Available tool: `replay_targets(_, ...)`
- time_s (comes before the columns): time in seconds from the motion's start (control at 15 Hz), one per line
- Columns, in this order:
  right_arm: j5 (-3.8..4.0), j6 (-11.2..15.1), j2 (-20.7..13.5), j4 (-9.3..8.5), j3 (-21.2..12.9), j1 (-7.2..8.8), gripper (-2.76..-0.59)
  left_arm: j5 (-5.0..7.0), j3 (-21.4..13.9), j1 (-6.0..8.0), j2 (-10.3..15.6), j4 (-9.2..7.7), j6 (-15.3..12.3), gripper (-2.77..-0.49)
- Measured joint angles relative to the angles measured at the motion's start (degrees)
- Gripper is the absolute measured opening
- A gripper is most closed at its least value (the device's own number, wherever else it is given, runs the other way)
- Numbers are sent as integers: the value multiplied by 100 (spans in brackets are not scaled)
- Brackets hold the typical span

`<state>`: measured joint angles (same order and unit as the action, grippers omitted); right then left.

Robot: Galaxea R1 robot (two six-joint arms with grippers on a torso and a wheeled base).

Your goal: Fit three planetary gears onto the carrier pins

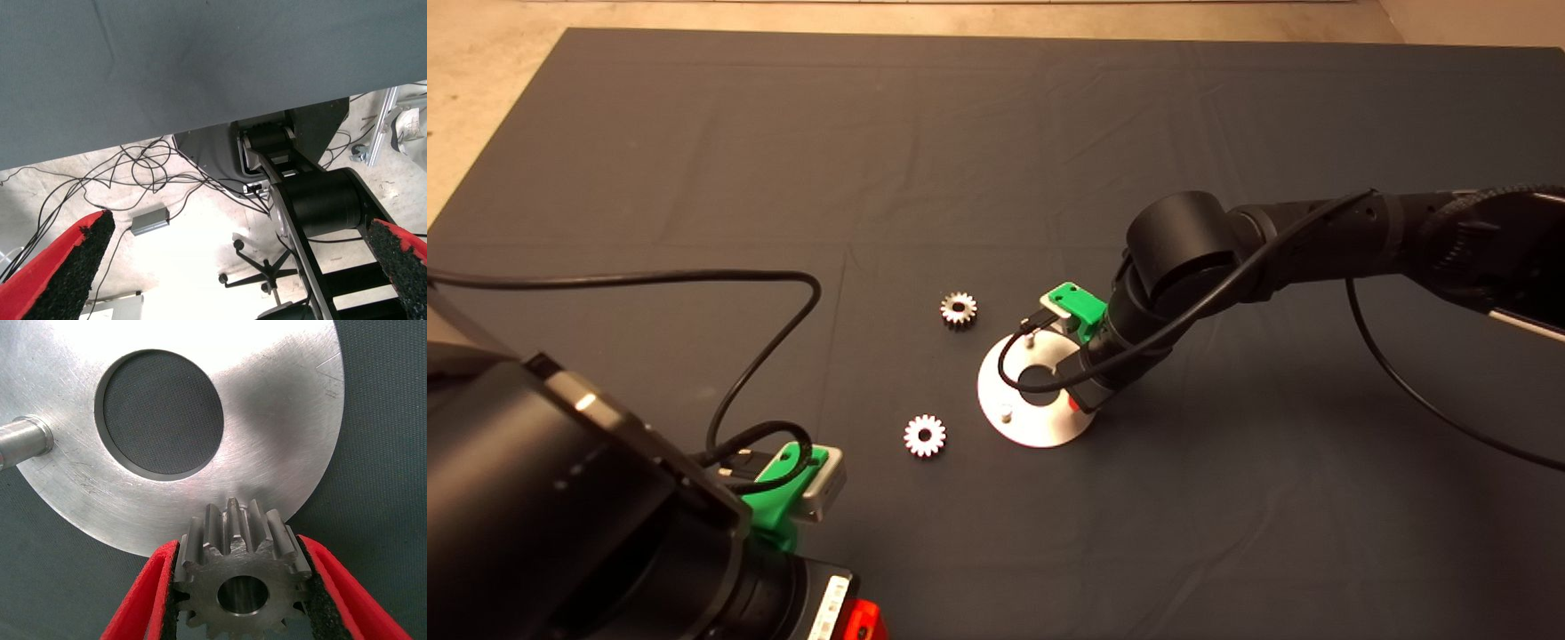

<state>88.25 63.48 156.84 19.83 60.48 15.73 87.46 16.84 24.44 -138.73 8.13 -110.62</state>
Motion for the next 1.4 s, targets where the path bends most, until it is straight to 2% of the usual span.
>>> replay_targets(0.47, -2, 0, -6, 0, -1, 1, -218, 2, 0, 0, -2, 0, 0, -50)
replay_targets(0.73, -82, 0, -83, -22, -41, 54, -217, 2, 0, 0, -5, 0, 0, -50)
replay_targets(0.87, -114, 0, -116, -78, -59, 214, -206, -2, 0, 0, -2, 2, 0, -50)
replay_targets(1.0, -80, 0, -150, -140, -67, 525, -206, 2, 0, 0, -13, 2, 0, -50)
replay_targets(1.13, -60, 0, -208, -217, -67, 867, -193, 2, 0, 0, -18, 2, 1, -50)
replay_targets(1.2, -55, 1, -216, -278, -72, 931, -192, 2, 0, -2, -18, 2, 1, -50)
replay_targets(1.4, -76, 0, -339, -411, -241, 978, -178, 0, 0, -2, -38, 1, 4, -50)
